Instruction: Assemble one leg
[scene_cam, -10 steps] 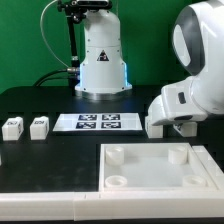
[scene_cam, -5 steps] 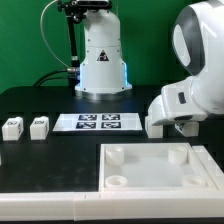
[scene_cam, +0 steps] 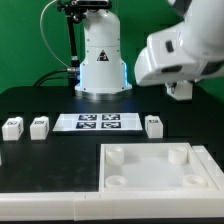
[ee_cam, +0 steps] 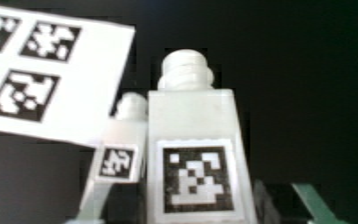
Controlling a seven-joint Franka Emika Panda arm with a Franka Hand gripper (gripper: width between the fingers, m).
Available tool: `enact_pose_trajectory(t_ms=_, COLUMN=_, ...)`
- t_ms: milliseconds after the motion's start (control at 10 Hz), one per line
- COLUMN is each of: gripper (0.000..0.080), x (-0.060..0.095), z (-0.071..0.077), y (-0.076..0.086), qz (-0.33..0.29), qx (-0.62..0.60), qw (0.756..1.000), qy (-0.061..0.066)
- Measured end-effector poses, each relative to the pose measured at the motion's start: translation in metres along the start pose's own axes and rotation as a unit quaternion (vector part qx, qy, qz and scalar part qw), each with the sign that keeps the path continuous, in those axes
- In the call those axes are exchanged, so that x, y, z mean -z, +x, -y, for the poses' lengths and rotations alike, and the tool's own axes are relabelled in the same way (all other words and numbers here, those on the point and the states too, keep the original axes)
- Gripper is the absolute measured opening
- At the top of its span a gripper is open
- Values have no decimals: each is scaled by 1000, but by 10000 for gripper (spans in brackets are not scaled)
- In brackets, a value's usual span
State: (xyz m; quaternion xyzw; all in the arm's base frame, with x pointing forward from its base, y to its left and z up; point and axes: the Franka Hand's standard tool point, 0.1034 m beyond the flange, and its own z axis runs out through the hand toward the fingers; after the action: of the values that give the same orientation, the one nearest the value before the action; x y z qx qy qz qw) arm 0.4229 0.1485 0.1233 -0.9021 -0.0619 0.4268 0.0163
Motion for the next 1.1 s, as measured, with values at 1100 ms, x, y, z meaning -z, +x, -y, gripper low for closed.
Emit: enact_pose_trajectory(t_ms=1100, gripper=292, x=128, z=-49, y=41, qz=-541, qx=47, qw=839, qy=-32)
